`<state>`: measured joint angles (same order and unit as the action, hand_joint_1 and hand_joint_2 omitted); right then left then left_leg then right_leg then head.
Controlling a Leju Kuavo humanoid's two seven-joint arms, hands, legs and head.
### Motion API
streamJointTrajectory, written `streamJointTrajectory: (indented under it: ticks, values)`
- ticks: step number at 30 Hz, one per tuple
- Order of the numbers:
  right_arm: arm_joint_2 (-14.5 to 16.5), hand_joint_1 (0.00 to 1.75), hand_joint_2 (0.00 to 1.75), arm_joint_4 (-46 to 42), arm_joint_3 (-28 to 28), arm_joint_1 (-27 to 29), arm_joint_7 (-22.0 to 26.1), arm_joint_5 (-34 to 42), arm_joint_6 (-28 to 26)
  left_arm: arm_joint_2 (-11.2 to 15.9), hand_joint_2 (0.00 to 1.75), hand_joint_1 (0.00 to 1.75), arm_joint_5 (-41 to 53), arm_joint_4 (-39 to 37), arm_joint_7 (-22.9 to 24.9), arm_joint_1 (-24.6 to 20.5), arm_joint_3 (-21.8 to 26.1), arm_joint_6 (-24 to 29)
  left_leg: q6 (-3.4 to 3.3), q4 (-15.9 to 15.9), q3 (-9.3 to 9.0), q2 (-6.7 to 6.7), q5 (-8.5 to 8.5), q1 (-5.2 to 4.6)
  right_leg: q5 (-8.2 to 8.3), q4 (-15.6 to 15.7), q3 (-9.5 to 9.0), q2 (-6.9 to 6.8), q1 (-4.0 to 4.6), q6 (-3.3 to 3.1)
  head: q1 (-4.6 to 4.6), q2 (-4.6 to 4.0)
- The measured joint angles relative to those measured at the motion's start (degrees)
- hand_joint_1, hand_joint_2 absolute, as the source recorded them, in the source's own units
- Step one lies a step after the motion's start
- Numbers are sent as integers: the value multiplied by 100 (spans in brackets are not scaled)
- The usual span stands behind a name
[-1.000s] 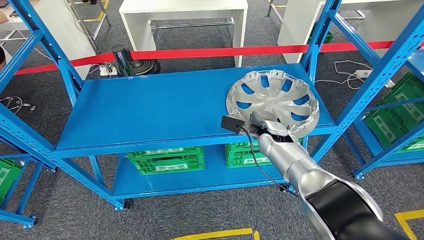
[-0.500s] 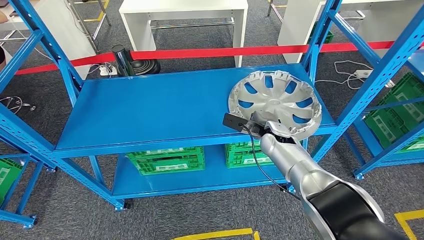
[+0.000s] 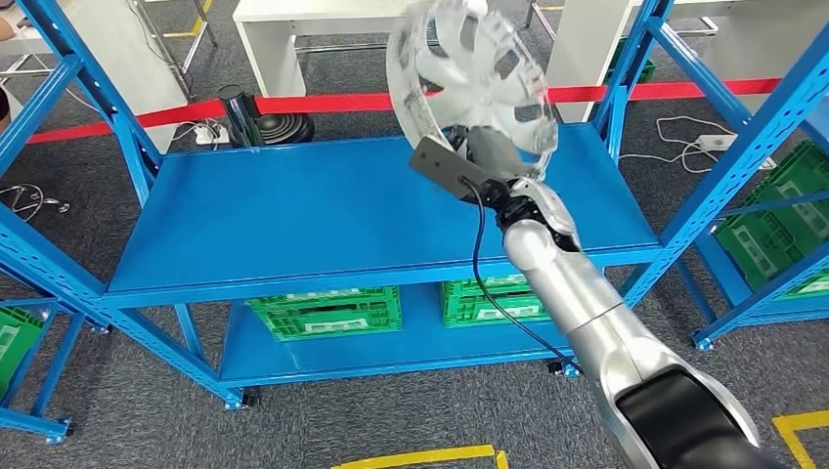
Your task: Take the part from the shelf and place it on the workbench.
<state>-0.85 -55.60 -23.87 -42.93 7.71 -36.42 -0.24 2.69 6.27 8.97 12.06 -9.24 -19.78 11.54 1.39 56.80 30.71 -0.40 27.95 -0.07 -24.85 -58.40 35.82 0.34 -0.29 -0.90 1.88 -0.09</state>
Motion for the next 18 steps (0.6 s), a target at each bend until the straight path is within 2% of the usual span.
streamJointTrajectory:
  ticks: [8,18]
  values:
    - [-147,175,175,-1523,-404,91,-53,35,-160,1,175,0,12,-1,-49,-44,-78,2,-2,1,-1,12,8,-2,0,2,1,11,-3,1,0,0]
    - [-374,175,175,-3014,-1537,527,179,-141,-487,-3,175,0,-103,-2,-138,-29,-98,113,2,-1,-1,12,11,-1,-5,2,3,11,0,3,2,0]
